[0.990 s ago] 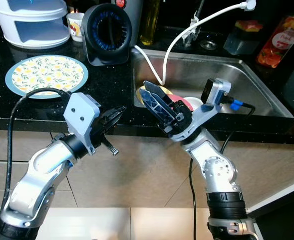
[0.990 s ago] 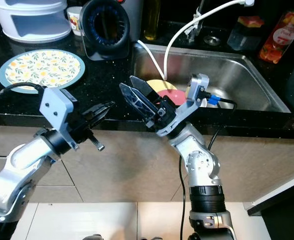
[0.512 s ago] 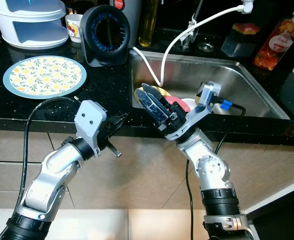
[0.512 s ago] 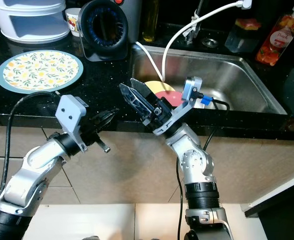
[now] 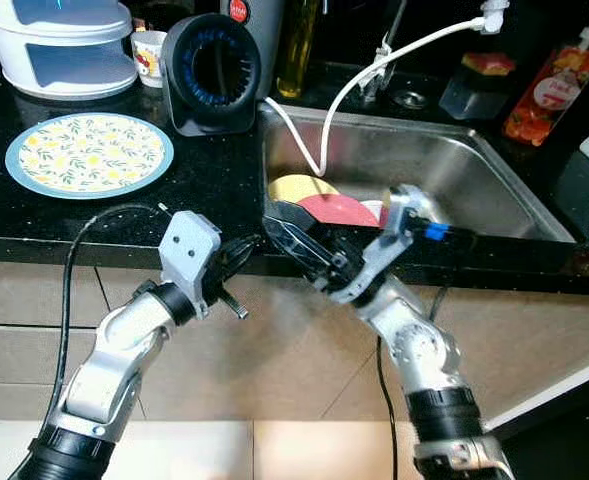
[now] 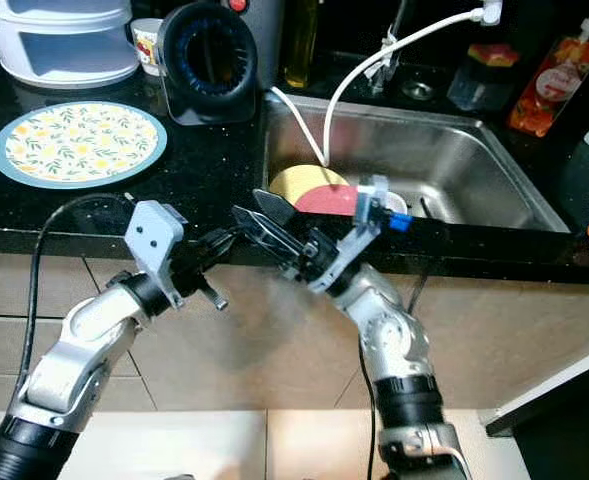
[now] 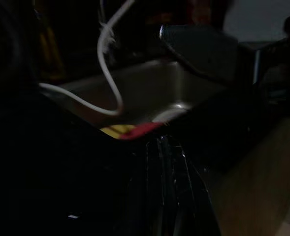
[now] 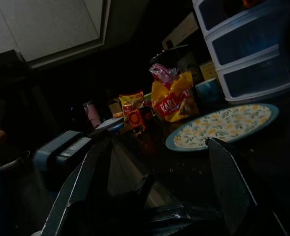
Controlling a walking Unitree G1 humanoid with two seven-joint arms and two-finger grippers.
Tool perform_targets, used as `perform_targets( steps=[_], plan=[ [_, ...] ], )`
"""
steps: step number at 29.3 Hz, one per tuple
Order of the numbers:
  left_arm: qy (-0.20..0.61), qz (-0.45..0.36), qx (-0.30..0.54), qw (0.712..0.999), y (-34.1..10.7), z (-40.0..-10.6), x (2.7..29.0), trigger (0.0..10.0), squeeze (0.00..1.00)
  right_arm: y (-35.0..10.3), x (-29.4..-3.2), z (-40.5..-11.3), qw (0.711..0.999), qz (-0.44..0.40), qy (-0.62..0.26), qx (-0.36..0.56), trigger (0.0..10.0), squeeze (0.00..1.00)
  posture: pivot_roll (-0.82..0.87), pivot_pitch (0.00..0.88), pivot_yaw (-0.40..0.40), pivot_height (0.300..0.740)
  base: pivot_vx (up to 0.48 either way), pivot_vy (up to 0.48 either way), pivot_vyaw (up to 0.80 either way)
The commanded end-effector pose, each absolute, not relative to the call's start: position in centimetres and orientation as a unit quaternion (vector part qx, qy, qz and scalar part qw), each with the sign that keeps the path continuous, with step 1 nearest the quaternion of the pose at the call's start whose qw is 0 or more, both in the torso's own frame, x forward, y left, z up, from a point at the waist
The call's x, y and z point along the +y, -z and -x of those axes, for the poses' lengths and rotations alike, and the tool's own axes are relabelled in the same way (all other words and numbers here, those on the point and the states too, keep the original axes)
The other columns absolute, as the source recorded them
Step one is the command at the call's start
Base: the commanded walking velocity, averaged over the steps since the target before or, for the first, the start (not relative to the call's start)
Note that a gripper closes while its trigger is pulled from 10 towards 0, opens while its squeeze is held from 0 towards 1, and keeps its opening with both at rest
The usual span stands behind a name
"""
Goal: Kitchen organization
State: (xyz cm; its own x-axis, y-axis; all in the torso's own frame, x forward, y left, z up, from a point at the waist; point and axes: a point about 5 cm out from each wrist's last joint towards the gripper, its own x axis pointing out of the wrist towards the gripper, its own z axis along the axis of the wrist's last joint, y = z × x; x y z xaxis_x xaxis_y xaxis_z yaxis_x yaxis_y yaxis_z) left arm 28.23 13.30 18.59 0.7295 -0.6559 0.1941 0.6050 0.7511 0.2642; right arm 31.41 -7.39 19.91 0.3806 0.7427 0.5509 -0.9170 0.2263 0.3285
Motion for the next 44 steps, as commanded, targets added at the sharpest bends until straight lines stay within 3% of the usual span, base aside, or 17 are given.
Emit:
perform_targets(
  steps=[1, 16, 44],
  plan=[
    [0.323, -0.113, -0.148, 0.928, -19.4, -27.9, 14.3, 10.0, 0.0, -19.8, -7.3, -31.9, 0.784, -0.301, -0.525, -0.136, 10.0, 0.0, 0.28, 0.0, -0.141, 0.74, 0.0, 0.0, 0.77],
    [0.292, -0.144, -0.181, 0.928, -22.1, -26.8, 15.7, 10.0, 0.0, -21.0, -6.5, -33.7, 0.803, -0.299, -0.492, -0.151, 10.0, 0.0, 0.33, 0.0, -0.145, 0.74, 0.0, 0.0, 0.77],
    [0.291, -0.128, -0.168, 0.933, -21.8, -26.7, 14.8, 10.0, 0.0, -22.1, -6.0, -34.3, 0.829, -0.255, -0.469, -0.167, 10.0, 0.0, 0.32, 0.0, -0.144, 0.74, 0.0, 0.0, 0.77]
  ],
)
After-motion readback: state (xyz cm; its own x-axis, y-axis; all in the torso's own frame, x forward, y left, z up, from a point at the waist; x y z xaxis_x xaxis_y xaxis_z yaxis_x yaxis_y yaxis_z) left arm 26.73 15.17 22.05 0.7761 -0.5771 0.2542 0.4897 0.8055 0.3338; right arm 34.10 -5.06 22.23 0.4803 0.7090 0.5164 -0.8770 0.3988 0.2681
